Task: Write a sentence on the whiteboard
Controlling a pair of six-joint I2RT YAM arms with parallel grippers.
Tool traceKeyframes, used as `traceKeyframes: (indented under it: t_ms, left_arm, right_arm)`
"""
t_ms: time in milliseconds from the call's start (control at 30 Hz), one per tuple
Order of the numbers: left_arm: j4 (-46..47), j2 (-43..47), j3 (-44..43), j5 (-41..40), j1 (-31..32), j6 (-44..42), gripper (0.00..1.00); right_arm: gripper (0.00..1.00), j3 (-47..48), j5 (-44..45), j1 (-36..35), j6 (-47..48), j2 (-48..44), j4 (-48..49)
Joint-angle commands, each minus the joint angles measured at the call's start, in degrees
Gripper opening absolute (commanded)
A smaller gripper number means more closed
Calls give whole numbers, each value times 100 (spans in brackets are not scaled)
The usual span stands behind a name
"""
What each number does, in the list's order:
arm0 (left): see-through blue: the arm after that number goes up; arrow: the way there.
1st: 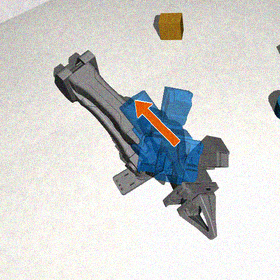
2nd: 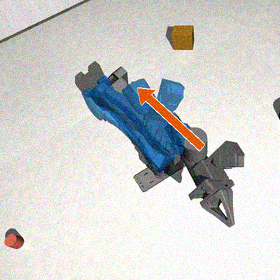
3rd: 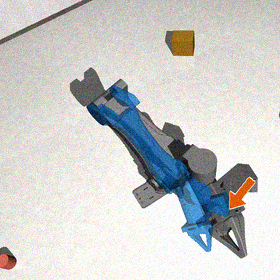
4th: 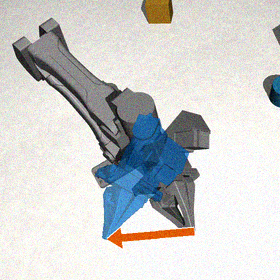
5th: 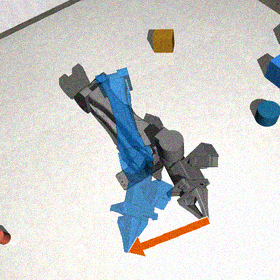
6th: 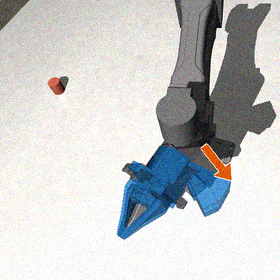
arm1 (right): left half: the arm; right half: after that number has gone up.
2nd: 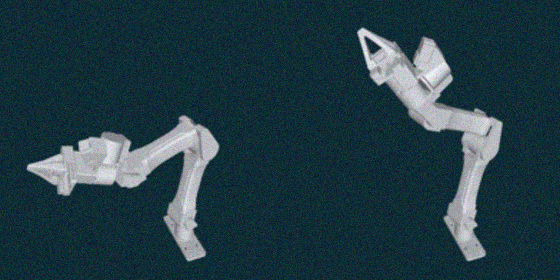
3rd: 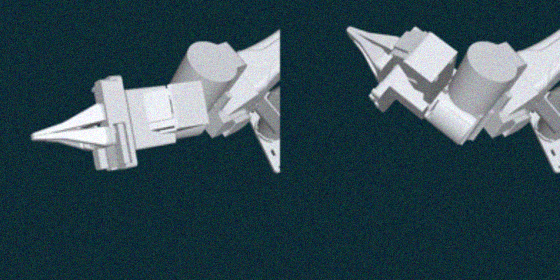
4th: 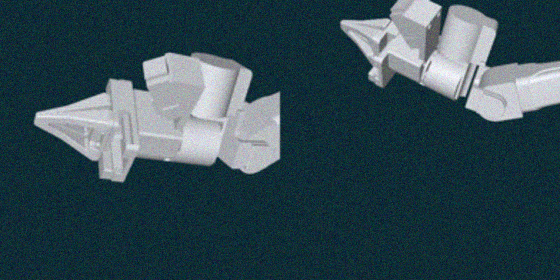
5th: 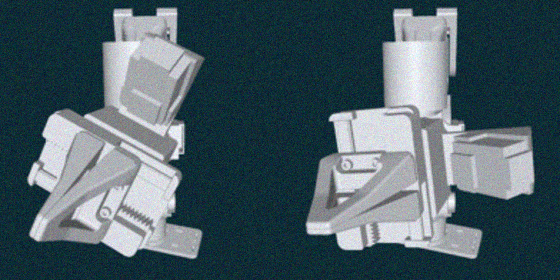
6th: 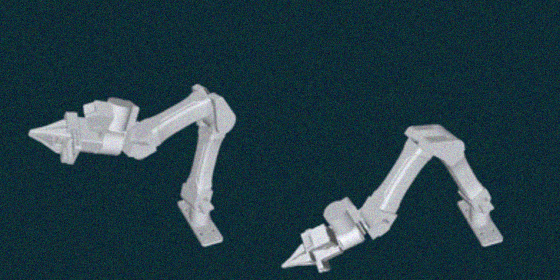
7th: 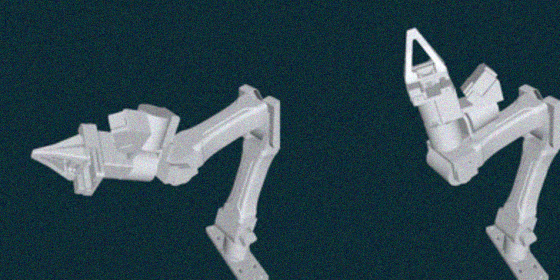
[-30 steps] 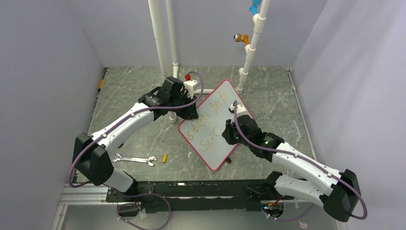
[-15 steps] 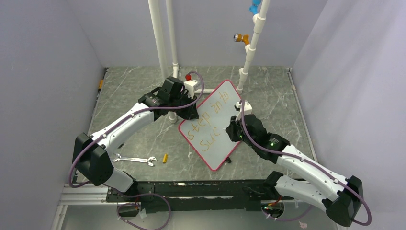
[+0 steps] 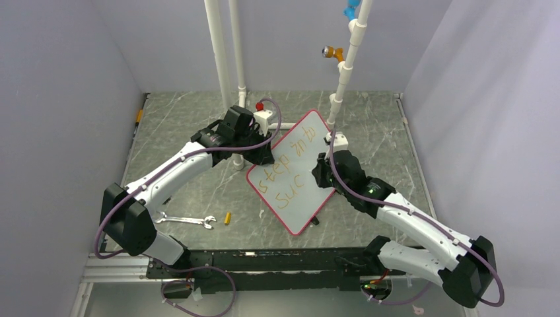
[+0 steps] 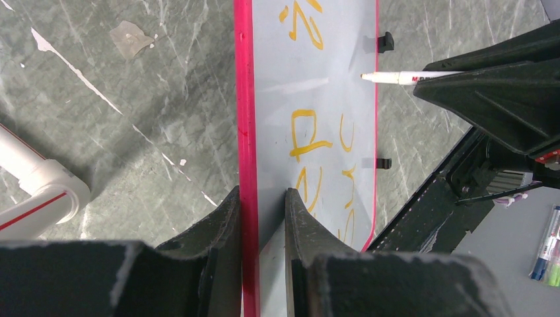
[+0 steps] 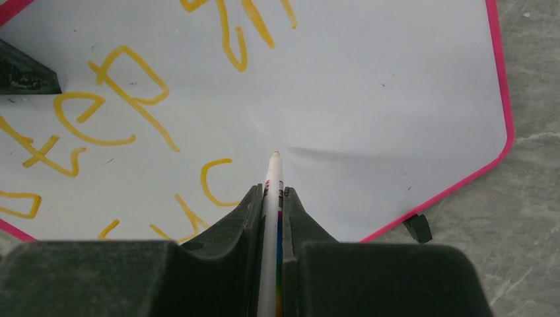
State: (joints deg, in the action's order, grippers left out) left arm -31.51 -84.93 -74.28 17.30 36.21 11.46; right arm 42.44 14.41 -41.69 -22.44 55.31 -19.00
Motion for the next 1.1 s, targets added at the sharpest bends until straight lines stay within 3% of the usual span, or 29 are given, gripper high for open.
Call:
traceKeyframes:
  t_ms: [0, 1067]
  left_arm:
    - [-33, 92, -131, -641, 22, -674, 0]
    - [-38, 116, -148, -585, 18, -672, 0]
  right_arm:
    - [0, 337, -61, 105, 64, 106, 337]
    - [0, 222, -966, 276, 60, 502, 569]
